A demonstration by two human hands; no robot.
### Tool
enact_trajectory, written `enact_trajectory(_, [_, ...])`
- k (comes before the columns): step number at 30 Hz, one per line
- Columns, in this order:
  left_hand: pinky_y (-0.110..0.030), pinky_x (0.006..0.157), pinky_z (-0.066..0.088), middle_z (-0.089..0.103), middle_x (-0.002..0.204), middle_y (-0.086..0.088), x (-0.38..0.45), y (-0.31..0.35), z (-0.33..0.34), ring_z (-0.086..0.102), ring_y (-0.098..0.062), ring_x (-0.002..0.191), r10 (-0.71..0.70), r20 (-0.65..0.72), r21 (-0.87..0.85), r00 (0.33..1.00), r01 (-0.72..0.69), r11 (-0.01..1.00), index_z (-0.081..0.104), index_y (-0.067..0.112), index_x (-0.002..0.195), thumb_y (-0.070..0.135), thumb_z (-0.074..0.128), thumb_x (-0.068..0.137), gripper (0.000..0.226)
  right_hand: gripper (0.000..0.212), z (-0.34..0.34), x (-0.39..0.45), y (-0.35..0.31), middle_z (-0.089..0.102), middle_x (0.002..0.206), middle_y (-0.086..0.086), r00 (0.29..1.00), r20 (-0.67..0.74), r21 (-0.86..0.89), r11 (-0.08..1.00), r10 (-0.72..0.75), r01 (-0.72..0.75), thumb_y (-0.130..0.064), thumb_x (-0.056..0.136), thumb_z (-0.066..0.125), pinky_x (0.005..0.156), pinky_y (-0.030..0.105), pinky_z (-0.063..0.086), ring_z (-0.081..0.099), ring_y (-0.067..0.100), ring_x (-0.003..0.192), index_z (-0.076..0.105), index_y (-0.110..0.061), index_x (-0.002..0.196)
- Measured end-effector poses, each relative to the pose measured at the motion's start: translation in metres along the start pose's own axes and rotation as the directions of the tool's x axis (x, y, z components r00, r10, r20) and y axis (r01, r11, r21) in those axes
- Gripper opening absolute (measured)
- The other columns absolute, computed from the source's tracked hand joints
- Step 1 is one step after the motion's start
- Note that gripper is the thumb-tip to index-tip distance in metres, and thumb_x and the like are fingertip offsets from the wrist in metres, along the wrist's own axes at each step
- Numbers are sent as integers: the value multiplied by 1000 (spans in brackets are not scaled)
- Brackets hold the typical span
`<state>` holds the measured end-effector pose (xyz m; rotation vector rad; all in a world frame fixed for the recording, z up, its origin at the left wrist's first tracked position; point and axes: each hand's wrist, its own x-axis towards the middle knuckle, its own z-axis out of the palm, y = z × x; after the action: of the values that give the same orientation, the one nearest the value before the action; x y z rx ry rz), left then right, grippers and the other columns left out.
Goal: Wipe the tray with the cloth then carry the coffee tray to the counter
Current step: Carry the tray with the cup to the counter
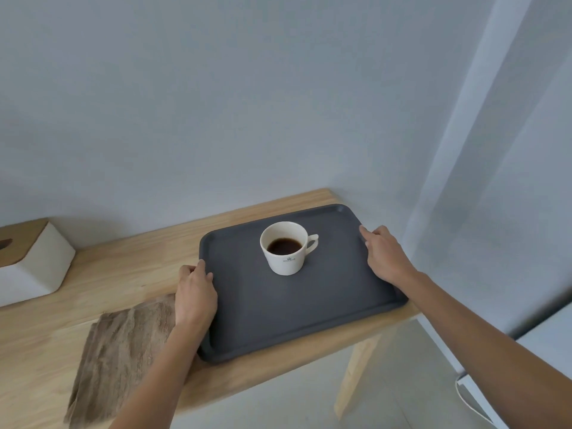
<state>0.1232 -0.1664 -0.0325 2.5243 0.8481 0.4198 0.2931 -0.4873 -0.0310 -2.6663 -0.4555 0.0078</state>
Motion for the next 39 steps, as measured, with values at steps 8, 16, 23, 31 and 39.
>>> enact_trajectory(8, [-43, 95, 40, 50, 120, -25, 3, 52, 19, 51, -42, 110, 110, 37, -97, 993, -106, 990, 48, 0, 134, 9, 46, 96, 39, 43, -33, -37, 53, 46, 109, 13, 993, -60, 65, 993, 105, -101, -10, 100, 33, 87, 41, 48, 55, 34, 93, 40, -17, 141])
enact_trajectory(16, [-47, 99, 39, 52, 120, -28, -48, 179, 56, 51, -45, 112, 307, 101, -142, 946, -291, 946, 50, 1, 134, 9, 48, 94, 40, 42, -121, -120, 161, 45, 107, 12, 954, -165, 87, 967, 251, -239, -14, 102, 31, 85, 36, 46, 55, 32, 91, 37, -17, 143])
enact_trajectory(23, [-48, 98, 39, 55, 121, -31, -119, 314, 121, 53, -46, 112, 504, 177, -211, 845, -468, 858, 52, -1, 133, 9, 50, 94, 40, 42, -197, -226, 275, 47, 115, 16, 850, -285, 142, 896, 444, -420, -7, 97, 33, 84, 39, 47, 56, 35, 97, 42, -13, 138])
enact_trajectory(31, [-43, 97, 39, 56, 109, -26, -204, 465, 202, 54, -41, 107, 754, 254, -387, 605, -651, 653, 58, 8, 129, 8, 47, 93, 38, 53, -239, -343, 388, 47, 130, 17, 608, -352, 265, 699, 711, -664, -6, 98, 33, 98, 39, 41, 50, 37, 118, 29, -16, 150])
enact_trajectory(39, [-40, 91, 41, 57, 103, -25, -279, 592, 306, 56, -39, 100, 880, 309, -542, 362, -693, 475, 58, 6, 127, 5, 47, 93, 36, 52, -256, -413, 487, 52, 117, 23, 369, -394, 222, 476, 842, -851, -9, 99, 35, 80, 34, 40, 56, 39, 100, 29, -18, 150])
